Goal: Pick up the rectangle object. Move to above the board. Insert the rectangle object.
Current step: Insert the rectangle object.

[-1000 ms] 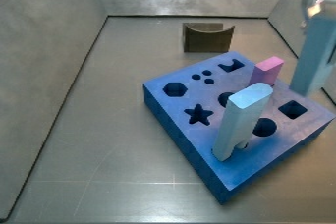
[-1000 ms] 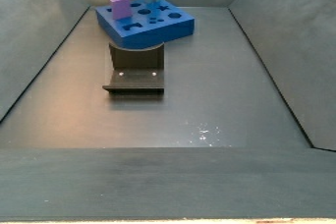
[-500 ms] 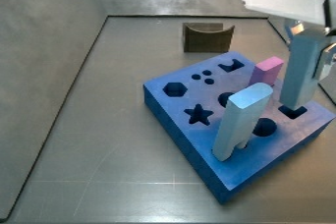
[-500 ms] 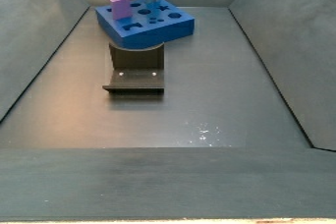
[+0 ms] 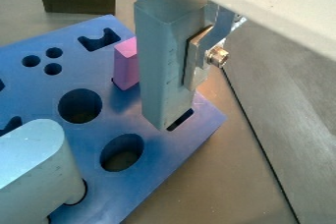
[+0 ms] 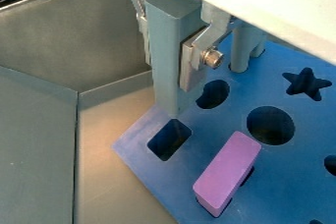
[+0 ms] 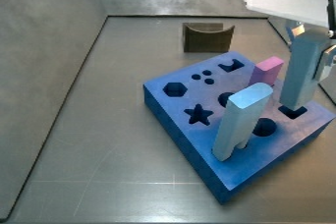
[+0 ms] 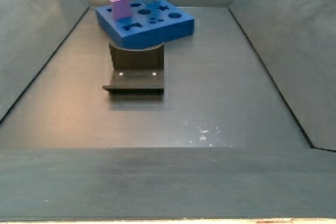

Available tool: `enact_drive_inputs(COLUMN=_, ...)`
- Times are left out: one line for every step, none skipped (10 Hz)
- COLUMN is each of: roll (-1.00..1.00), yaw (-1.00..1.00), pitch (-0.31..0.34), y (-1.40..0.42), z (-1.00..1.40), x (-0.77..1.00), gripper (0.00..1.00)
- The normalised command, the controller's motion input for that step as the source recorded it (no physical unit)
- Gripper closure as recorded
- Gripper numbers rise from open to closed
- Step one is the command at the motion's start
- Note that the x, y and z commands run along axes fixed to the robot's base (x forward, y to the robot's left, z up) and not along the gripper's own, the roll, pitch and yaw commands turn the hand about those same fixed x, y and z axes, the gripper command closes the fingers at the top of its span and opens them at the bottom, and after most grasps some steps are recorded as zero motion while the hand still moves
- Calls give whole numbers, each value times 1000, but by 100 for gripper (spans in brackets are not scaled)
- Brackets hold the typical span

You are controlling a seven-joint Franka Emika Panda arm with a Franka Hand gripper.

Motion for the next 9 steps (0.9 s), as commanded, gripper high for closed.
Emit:
enact_drive_inputs(roll=-74, yaw=0, pitch=214, y=29, z=0, x=471, gripper=100)
enact_drive_inputs(roll=-77, yaw=37, pitch=240, y=23, z=0, x=486, gripper=100)
enact_drive_inputs(roll=-29, yaw=49, pitch=271, y=0, z=0, x=494, gripper=100)
enact_drive_inputs(roll=0, yaw=0, pitch=183, y=0, z=0, x=114, gripper=100)
enact_drive_inputs(roll=0, yaw=0, pitch=9, y=0, z=-9, x=83, gripper=100)
enact_drive_inputs(roll=117, yaw=-51, pitch=614, y=0, z=0, x=717, gripper=100)
enact_drive_inputs(roll=49, yaw=-34, pitch=643, y=11, z=57, x=734, gripper=100)
enact_drive_inputs(roll=0, yaw=0, pitch=520, y=60, z=20, x=586, gripper=100)
enact_drive_inputs(roll=0, yaw=-3, pitch=280, y=0, z=0, x=223, gripper=100)
